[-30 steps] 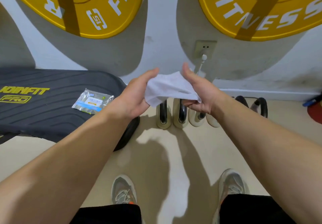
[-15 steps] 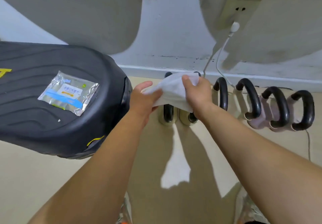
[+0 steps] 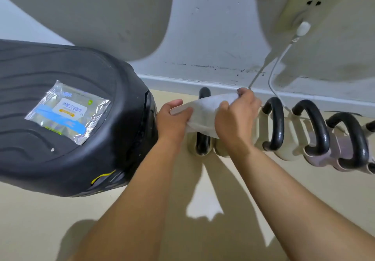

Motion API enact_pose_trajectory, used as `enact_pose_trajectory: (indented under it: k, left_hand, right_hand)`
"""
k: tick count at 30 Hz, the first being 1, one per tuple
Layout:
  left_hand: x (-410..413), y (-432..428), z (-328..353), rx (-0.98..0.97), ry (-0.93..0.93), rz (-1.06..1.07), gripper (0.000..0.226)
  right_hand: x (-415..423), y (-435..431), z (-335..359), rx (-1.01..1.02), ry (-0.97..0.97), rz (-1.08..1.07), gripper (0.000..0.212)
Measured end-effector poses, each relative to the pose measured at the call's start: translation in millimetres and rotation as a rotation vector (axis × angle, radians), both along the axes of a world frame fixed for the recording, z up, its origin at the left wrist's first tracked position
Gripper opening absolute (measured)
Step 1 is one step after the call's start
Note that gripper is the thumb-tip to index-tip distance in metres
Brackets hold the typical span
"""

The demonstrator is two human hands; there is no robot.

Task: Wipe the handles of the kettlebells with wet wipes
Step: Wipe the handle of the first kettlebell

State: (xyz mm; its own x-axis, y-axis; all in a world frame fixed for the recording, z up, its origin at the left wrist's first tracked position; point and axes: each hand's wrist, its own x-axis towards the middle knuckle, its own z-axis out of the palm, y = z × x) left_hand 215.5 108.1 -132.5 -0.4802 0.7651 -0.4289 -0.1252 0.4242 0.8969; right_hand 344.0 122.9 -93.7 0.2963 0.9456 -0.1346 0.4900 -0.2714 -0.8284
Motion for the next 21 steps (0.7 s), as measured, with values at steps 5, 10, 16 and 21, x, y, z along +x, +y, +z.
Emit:
enact_pose_trajectory:
  k: [5,10,16,21]
  left_hand:
    - [5,4,11,0.017,0.141,-0.059,0.047]
    - [-4,-2,0,0.008,0.085,-0.049,0.036]
    - [17,-4,-24,-0.134,-0.241,0.326,0.014]
    - [35,-2,-30,-0.108,-0.372,0.315,0.029]
  right_hand:
    - [-10,-21,-3,0.107,-0.167,0.159,0.052]
    - [-29,1,-22,-0.280,0.143,0.199,0.036]
    - [-40,38,-30,-0.574,0.451,0.097,0.032]
    - [-37,71,-32,-0.859,0.729,0.162,0.034]
